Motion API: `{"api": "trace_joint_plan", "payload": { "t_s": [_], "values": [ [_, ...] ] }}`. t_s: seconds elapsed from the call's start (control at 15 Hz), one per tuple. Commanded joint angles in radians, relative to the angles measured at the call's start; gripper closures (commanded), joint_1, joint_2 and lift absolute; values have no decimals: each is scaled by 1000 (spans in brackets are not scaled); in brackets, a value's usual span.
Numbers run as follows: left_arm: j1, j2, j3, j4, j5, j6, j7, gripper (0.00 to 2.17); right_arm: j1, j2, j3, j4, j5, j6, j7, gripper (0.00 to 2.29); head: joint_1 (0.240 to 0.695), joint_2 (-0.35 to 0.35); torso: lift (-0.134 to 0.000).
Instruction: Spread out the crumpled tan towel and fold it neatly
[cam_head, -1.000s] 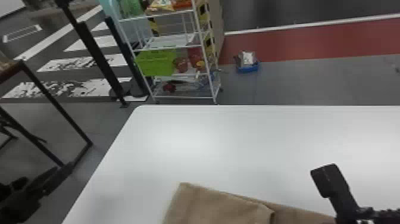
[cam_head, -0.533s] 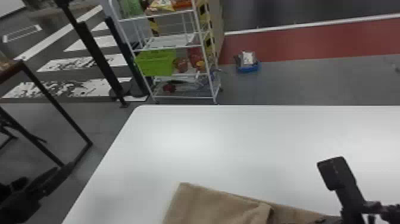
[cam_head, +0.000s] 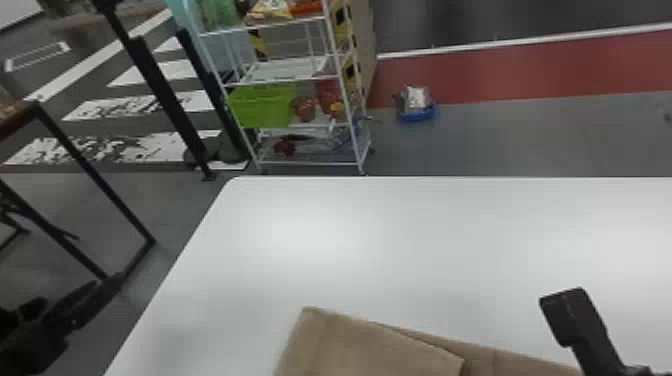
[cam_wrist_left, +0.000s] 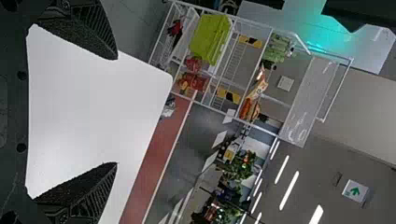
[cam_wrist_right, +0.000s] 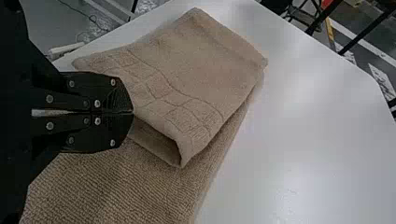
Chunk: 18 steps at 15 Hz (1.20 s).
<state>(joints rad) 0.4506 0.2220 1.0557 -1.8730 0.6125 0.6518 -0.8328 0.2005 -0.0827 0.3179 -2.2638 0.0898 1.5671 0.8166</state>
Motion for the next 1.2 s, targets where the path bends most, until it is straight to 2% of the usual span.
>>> {"api": "trace_joint_plan", "payload": {
  "t_s": [0.0,0.13,0.2,0.27,1.13],
  "values": [
    [0,0,-2,0,-3,-2,0,76,-6,0,0,1,16,5,-2,920,695,350,-122],
    [0,0,1,-2,-3,1,0,76,-23,0,0,1,13,5,-2,917,695,350,-122],
    [-1,0,3,-3,-5,1,0,76,-23,0,-2,1,8,5,-2,761,695,350,-122],
    [0,0,4,-3,-5,4,0,76,-20,0,0,0,8,5,-2,718,695,350,-122],
    [0,7,14,2,-5,4,3,76,-75,1,58,53,45,5,3,728,695,350,-122]
  ]
}}
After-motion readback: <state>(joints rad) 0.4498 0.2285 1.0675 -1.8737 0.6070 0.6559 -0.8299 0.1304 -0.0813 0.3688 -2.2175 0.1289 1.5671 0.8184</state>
